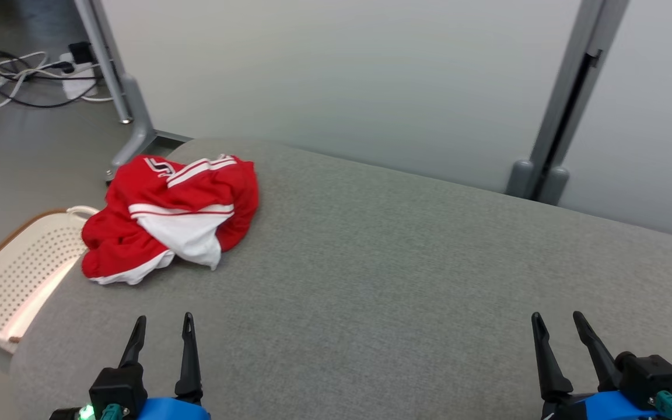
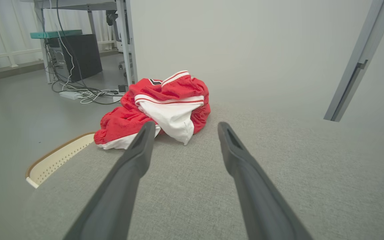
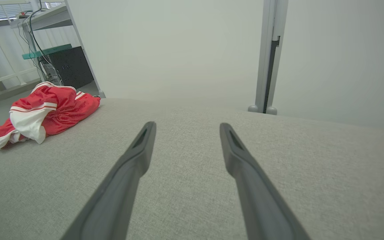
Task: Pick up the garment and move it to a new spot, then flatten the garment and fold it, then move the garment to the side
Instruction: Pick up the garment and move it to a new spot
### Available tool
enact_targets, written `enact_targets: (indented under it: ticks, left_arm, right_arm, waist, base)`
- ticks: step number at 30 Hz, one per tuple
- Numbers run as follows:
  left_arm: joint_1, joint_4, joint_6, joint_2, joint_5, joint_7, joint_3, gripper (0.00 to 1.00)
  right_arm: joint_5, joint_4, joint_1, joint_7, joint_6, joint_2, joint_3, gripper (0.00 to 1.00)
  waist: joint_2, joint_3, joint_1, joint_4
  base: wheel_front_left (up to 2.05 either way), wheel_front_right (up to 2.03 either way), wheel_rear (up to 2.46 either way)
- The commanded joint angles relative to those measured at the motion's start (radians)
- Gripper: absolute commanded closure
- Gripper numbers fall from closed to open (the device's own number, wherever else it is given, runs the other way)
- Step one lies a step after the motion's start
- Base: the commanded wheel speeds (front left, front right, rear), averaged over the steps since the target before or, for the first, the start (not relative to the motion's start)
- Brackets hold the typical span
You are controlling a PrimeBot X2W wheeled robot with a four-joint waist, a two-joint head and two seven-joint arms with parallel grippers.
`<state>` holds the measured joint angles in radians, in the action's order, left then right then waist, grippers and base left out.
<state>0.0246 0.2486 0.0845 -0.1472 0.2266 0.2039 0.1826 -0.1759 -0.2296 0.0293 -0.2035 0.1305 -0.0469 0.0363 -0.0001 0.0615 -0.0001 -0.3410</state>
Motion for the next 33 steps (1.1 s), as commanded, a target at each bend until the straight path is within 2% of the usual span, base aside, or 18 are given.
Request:
enact_targets:
  ticks: [1, 8, 15, 24, 29, 33]
  left_arm:
    - [0.015, -0.010, 0.004, -0.006, 0.002, -0.002, -0.002, 0.00]
    - [0.035, -0.039, 0.018, -0.026, 0.011, -0.013, -0.015, 0.00]
    - [0.064, -0.071, 0.049, -0.024, 0.028, 0.010, -0.045, 0.00]
    - [0.079, -0.095, 0.062, -0.024, 0.040, 0.017, -0.053, 0.00]
    - [0.037, -0.109, 0.046, -0.037, 0.063, -0.023, -0.060, 0.00]
    - [-0.037, -0.151, 0.002, -0.077, 0.090, -0.111, -0.057, 0.00]
  right_arm:
    - [-0.003, -0.003, 0.010, -0.001, 0.000, -0.006, -0.002, 0.00]
    - [-0.011, -0.010, 0.004, 0.001, 0.000, -0.006, -0.025, 0.00]
    - [0.007, -0.015, -0.048, 0.018, 0.000, -0.006, -0.085, 0.00]
    - [0.007, -0.041, -0.085, 0.014, 0.000, -0.006, -0.103, 0.00]
    - [-0.004, -0.051, -0.071, 0.005, 0.000, -0.006, -0.090, 0.00]
    - [-0.007, -0.046, -0.054, -0.002, 0.000, -0.006, -0.070, 0.00]
  waist:
    - [0.0001, -0.027, 0.0001, -0.055]
    - [0.0001, -0.028, 0.0001, -0.164]
    - [0.0001, -0.063, 0.0001, -0.188]
    - [0.0001, -0.079, 0.0001, -0.196]
    - [0.0001, -0.077, 0.0001, -0.194]
    - [0.0001, -0.083, 0.0001, -0.191]
  base:
    - [0.00, 0.00, 0.00]
    - [0.00, 0.00, 0.00]
    - [0.00, 0.00, 0.00]
    - [0.00, 0.00, 0.00]
    - [0.00, 0.00, 0.00]
    - [0.00, 0.00, 0.00]
